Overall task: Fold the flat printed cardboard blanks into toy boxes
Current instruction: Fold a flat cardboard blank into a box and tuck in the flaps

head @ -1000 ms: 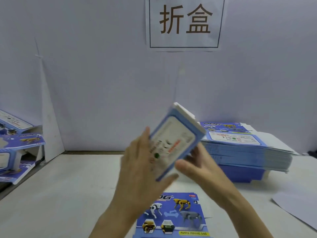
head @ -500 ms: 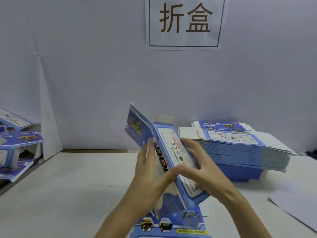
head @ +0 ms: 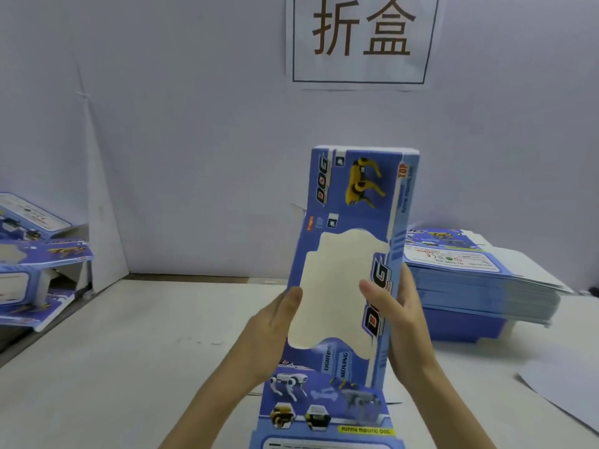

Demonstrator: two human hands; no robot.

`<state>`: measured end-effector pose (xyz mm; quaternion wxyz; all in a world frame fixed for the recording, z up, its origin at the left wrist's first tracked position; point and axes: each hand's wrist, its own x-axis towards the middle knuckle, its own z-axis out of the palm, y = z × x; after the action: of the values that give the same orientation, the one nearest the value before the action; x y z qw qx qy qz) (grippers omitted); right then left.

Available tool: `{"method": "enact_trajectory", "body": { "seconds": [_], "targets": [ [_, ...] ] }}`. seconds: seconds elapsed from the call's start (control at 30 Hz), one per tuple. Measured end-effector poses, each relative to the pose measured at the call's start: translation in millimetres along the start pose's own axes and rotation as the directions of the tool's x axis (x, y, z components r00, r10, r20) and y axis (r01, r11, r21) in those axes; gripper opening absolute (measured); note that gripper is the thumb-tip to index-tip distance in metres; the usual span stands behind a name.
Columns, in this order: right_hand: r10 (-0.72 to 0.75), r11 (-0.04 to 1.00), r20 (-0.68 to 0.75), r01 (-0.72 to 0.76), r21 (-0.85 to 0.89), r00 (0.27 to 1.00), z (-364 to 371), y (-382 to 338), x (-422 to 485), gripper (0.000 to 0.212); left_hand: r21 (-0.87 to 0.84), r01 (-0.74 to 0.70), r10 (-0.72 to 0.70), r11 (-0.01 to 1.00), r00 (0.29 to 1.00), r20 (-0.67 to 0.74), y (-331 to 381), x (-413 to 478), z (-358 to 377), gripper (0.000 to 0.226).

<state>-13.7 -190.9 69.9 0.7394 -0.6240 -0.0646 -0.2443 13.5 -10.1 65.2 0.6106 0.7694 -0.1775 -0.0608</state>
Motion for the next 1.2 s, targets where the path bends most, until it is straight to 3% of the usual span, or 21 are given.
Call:
{"method": "enact_trajectory", "body": {
  "seconds": [0.07,0.13,0.2,0.33,0.47,0.53,0.6,0.7,0.77,0.83,0.93,0.97,1.03,1.07,1.13,1.2],
  "targets": [
    [0.012,1.000,0.026,-0.011,-0.013,1.000,0.3,-0.9,0.1,0.094,0.021,-0.073,0.075,0.997,0.991,-0.110,-1.3,-0.1,-1.8,0.062],
    [0.036,0.999,0.081,-0.035,-0.013,0.996,-1.2,-3.0,1.1,0.089,0.035,-0.072,0.078,0.997,0.976,-0.205,-2.3,1.4,-4.7,0.060],
    [0.032,0.999,0.113,-0.031,-0.011,0.993,0.0,-3.9,0.8,0.085,-0.007,-0.030,0.028,1.000,0.984,-0.175,-2.3,3.3,-10.4,0.055],
    [-0.012,1.000,0.091,0.013,-0.012,0.996,8.1,0.5,-2.0,0.093,-0.097,-0.038,0.047,0.995,0.995,0.085,-0.5,4.6,-22.0,0.047],
    [0.084,0.994,0.176,-0.069,-0.087,0.981,17.1,7.5,-0.5,0.070,-0.131,-0.077,0.067,0.988,0.995,-0.079,1.9,5.7,-40.1,0.049],
    [0.202,0.971,0.225,-0.164,-0.175,0.953,29.2,16.5,-0.4,0.050,-0.146,-0.018,-0.011,0.989,0.981,-0.192,1.1,8.2,-51.1,0.044],
    [0.295,0.924,0.283,-0.197,-0.328,0.913,43.0,33.0,-5.6,0.047,-0.223,0.096,-0.162,0.970,0.940,-0.301,-5.1,9.5,-68.1,0.031],
    [0.412,0.738,0.361,-0.074,-0.671,0.836,56.4,58.5,-20.2,0.052,-0.305,0.303,-0.394,0.903,0.866,-0.307,-22.2,0.4,-101.3,0.023],
    [0.479,0.621,0.381,0.002,-0.784,0.791,59.0,70.7,-24.9,0.047,-0.376,0.342,-0.458,0.861,0.842,-0.284,-28.3,-8.8,-125.2,0.022],
    [0.507,0.530,0.390,0.079,-0.844,0.769,62.9,75.1,-26.8,0.046,-0.541,0.235,-0.469,0.808,0.812,-0.348,-20.7,-6.6,-157.6,0.024],
    [0.520,0.482,0.391,0.118,-0.868,0.759,68.5,76.7,-26.9,0.047,-0.720,-0.243,-0.336,0.650,0.758,-0.559,21.0,15.4,-219.7,0.036],
    [0.521,0.481,0.393,0.120,-0.869,0.758,68.7,78.5,-27.3,0.048,-0.723,-0.380,-0.293,0.577,0.730,-0.617,37.5,24.7,-237.7,0.048],
    [0.535,0.485,0.392,0.107,-0.868,0.749,68.2,79.3,-28.7,0.048,-0.757,-0.437,-0.257,0.487,0.756,-0.602,57.0,40.2,-254.9,0.080],
    [0.534,0.492,0.396,0.106,-0.864,0.747,67.3,78.6,-28.2,0.047,-0.764,-0.375,-0.209,0.526,0.813,-0.543,57.7,46.7,-249.9,0.083],
    [0.508,0.475,0.399,0.138,-0.869,0.763,62.1,78.4,-25.5,0.044,-0.624,-0.161,-0.128,0.765,0.911,-0.392,45.8,47.7,-215.5,0.051],
    [0.490,0.389,0.377,0.190,-0.901,0.786,53.5,77.4,-20.6,0.042,-0.162,0.051,-0.086,0.986,0.973,-0.216,19.1,44.6,-172.0,0.019]
  ]
}}
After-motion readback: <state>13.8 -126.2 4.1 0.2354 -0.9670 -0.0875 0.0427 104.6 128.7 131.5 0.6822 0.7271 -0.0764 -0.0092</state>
